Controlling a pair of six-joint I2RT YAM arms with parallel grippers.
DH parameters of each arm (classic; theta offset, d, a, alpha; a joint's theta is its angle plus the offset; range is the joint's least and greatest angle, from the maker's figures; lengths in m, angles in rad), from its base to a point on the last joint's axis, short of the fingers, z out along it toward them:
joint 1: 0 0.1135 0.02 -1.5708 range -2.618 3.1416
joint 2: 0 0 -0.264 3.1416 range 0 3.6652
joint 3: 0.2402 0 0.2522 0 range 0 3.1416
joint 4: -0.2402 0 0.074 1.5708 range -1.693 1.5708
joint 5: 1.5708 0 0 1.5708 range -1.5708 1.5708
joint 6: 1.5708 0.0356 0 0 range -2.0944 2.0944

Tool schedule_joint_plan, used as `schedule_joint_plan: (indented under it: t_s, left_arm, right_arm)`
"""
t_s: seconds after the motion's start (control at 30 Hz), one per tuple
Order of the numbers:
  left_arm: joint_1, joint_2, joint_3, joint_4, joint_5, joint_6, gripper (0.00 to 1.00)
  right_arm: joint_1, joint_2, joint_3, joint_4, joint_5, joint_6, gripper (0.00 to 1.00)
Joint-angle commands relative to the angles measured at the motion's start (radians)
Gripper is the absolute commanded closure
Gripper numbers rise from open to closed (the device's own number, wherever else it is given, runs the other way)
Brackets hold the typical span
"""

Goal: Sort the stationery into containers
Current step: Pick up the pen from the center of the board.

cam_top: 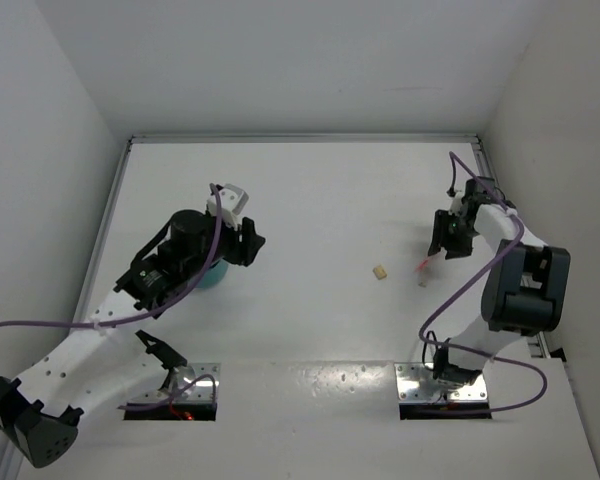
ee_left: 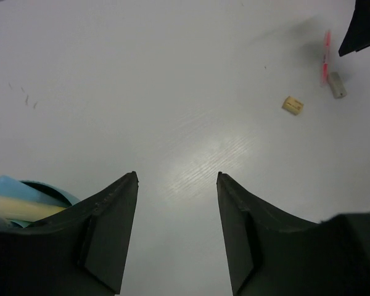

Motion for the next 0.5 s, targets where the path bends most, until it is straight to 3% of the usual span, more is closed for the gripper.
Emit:
schedule_joint_plan:
  t_s: [0.0, 0.2, 0.47]
  left_arm:
    - [0.005, -0.021, -0.008, 0.041, 0.009, 0.002, 0.4]
    - [0.005, -0.042, -0.008, 0.041, -0.013, -0.007, 0.39]
    - [0.005, -0.042, -0.018, 0.041, -0.034, -0.007, 0.39]
  right_arm:
    - [-0.019, 0.052, 0.084, -0.014, 0.022, 0.086, 0.51]
    - [-0.047, 0.162, 0.135, 0.0, 0.053, 0.192, 0.49]
    - [-0.047, 0.215, 0.16, 0.04, 0.097, 0.296, 0.55]
